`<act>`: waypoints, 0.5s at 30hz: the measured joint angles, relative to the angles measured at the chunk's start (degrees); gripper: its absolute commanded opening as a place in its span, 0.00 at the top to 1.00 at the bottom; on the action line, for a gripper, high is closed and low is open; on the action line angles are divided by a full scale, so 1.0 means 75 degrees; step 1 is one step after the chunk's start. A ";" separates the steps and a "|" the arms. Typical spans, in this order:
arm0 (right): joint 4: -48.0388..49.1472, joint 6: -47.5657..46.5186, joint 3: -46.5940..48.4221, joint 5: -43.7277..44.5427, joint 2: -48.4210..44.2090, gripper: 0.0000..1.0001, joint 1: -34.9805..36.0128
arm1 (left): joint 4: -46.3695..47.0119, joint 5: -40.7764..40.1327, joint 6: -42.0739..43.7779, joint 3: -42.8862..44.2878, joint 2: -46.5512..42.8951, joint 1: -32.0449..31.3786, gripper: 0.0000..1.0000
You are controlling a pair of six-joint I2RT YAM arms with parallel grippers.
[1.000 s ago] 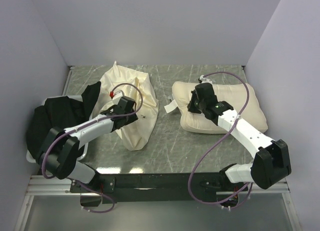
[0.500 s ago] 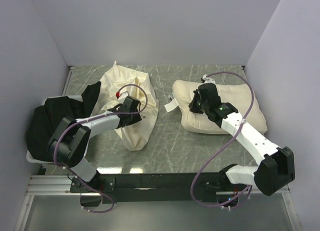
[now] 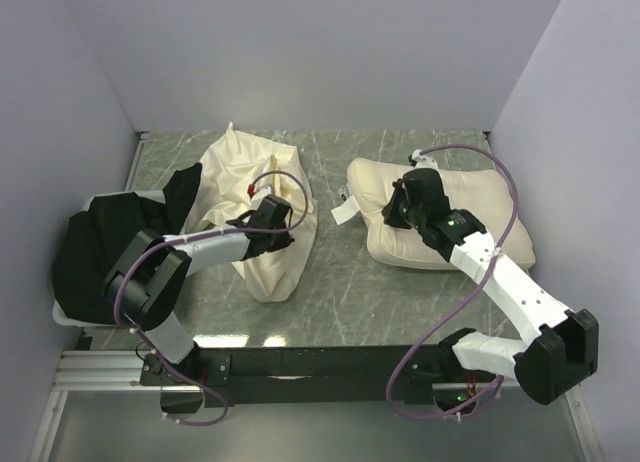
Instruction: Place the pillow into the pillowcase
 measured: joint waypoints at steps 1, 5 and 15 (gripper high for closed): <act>-0.0052 0.0003 0.0000 0.0041 -0.0085 1.00 0.0000 | 0.0052 0.0015 0.0006 0.0000 -0.0003 -0.0114 0.99; -0.0274 0.0003 0.0000 0.0256 -0.0595 1.00 0.0003 | 0.0289 0.0169 0.0026 0.0169 0.0017 -0.0799 0.99; -0.0909 0.0087 0.0000 0.0807 -0.2084 1.00 0.0003 | 0.1291 0.0729 -0.0055 0.1670 0.1807 -0.2999 0.88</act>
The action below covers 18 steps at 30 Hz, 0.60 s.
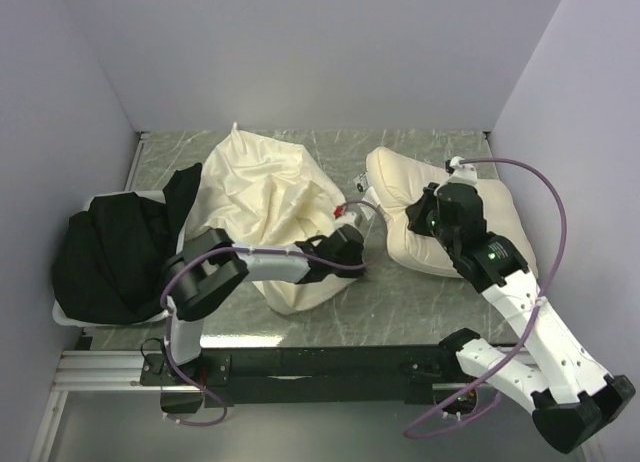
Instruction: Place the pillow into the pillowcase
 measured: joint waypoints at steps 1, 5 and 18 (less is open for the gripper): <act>-0.0052 0.0009 -0.0003 0.0055 -0.0134 1.00 0.0003 | 0.0058 0.0079 -0.0017 0.0093 0.0216 -0.0163 0.81; -0.0239 0.0032 -0.0087 0.0256 -0.0557 1.00 0.0003 | 0.0361 0.0265 -0.0204 0.0204 0.0539 -0.0519 0.42; -0.0653 0.0265 -0.1084 -0.1113 -0.2270 1.00 0.0236 | -0.1110 -0.1008 -0.0769 -0.0953 -0.2291 -0.0341 0.33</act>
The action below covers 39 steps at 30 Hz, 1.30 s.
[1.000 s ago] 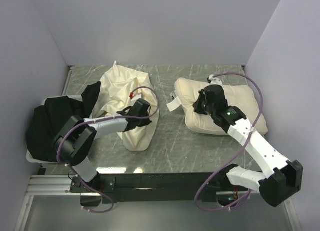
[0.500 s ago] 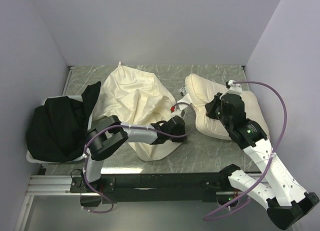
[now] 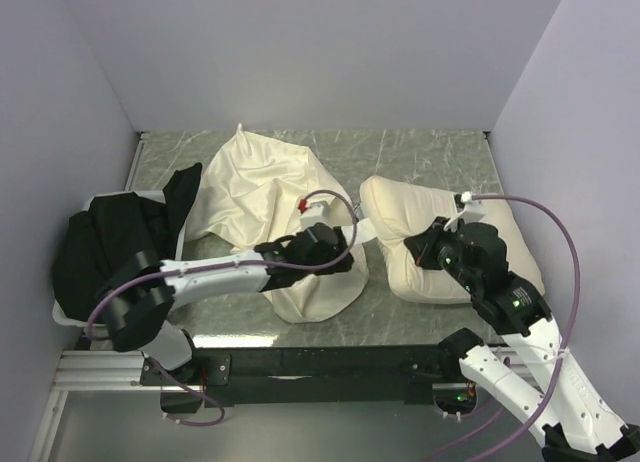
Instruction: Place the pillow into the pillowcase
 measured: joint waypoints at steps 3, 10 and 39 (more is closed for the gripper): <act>-0.0029 0.0073 -0.0306 -0.0399 -0.0169 1.00 0.0216 | -0.0554 -0.0423 -0.0041 -0.0254 -0.0746 0.0335 0.34; -0.0067 0.0326 -0.0816 -0.0256 0.0061 1.00 0.1652 | -0.2159 -0.1664 0.0796 0.0393 -0.0924 0.1020 0.27; 0.0545 0.0560 -0.0711 0.0866 0.2634 1.00 0.3631 | -0.2582 -0.1020 0.3958 0.3124 0.1705 0.2331 0.99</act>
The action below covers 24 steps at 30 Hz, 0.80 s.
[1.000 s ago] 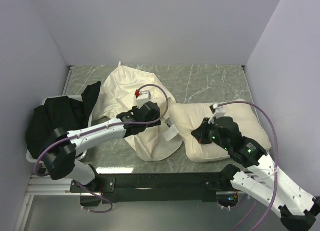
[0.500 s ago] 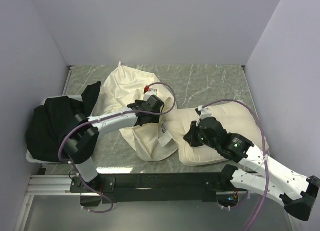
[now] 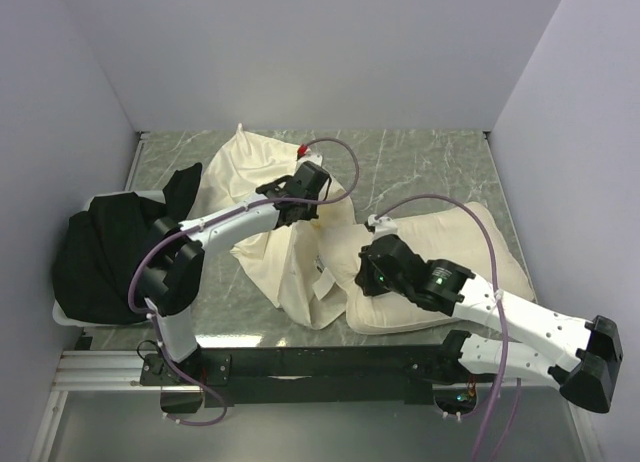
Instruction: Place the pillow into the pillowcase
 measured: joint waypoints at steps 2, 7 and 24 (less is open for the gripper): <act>0.0003 -0.0082 0.0245 0.0152 0.0294 1.00 0.0000 | 0.0055 0.0341 0.0044 0.0032 -0.0090 -0.0020 0.98; 0.0157 -0.0405 0.1113 0.0554 0.1346 1.00 -0.0026 | 0.0070 0.1020 0.0122 0.0032 -0.0315 -0.0070 0.99; 0.2349 -0.0449 0.1582 -0.0277 0.3351 1.00 -0.1906 | 0.0880 0.3048 -0.0195 -0.0950 -0.1562 -0.0513 0.90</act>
